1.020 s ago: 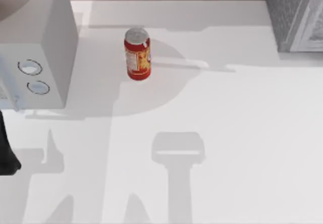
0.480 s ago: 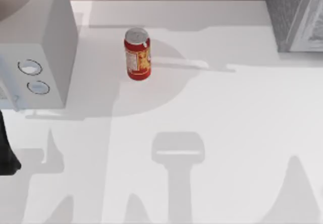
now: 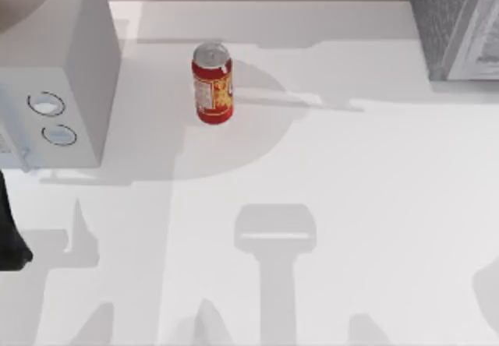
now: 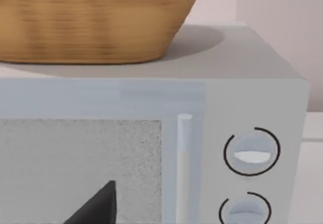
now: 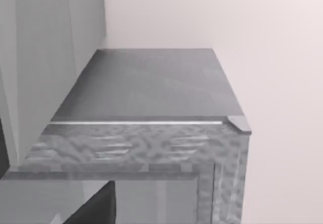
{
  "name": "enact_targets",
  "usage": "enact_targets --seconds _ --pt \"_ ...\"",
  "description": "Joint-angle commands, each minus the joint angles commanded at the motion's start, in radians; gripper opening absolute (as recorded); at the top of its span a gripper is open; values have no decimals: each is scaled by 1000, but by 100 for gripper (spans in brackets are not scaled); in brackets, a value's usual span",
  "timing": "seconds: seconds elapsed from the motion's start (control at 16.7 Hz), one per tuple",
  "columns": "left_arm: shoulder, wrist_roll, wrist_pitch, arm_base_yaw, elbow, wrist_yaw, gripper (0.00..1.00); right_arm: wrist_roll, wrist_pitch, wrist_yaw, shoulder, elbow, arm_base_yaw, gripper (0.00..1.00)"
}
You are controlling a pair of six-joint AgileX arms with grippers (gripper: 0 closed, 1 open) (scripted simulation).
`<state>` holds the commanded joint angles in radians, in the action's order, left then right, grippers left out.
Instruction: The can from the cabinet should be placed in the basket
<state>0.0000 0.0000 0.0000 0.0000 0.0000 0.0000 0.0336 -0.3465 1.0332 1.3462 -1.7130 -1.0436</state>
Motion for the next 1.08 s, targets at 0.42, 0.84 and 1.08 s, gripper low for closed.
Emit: enact_targets --seconds 0.42,0.84,1.08 --pt "0 0 0 0 0 0 100 -1 -29 -1 -5 -31 -1 100" --pt "0 0 0 0 0 0 100 -8 -48 -278 7 -55 275 100" --pt "0 0 0 0 0 0 100 -10 -60 -611 3 -67 609 100"
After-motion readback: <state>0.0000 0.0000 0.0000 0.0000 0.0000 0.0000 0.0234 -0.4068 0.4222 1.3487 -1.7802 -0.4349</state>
